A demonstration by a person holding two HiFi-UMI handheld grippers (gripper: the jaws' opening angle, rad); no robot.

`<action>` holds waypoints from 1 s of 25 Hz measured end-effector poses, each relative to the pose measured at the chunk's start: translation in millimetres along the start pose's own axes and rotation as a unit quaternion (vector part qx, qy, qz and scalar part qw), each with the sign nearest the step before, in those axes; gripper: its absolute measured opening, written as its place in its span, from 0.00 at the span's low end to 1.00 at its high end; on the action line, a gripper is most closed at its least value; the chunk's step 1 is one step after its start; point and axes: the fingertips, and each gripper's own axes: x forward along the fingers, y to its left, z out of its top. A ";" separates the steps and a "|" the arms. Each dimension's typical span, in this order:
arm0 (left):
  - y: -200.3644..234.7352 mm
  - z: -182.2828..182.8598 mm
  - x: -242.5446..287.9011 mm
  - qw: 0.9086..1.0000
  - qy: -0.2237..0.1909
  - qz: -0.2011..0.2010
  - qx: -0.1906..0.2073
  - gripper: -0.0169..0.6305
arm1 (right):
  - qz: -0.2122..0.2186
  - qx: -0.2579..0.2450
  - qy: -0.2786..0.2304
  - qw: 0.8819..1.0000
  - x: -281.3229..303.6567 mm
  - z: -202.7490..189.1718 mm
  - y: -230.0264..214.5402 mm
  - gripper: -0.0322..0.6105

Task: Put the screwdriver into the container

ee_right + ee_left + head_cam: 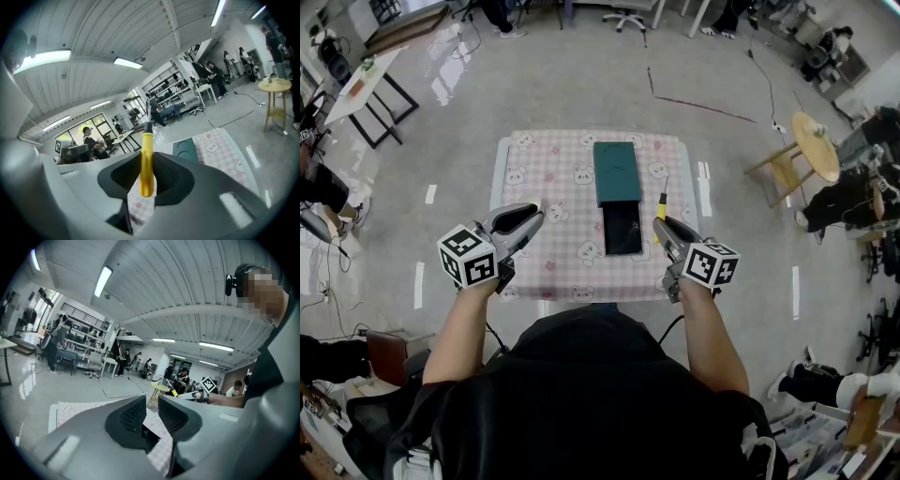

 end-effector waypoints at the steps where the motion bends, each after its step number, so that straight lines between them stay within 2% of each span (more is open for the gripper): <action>1: 0.6 -1.3 1.6 1.000 0.002 0.000 -0.002 0.14 | -0.001 0.003 0.003 1.000 1.9 -1.8 -3.2 0.23; 25: 19.7 -32.1 36.6 0.998 0.044 0.004 -0.034 0.14 | -0.002 0.036 0.076 0.996 52.2 -42.8 -44.1 0.23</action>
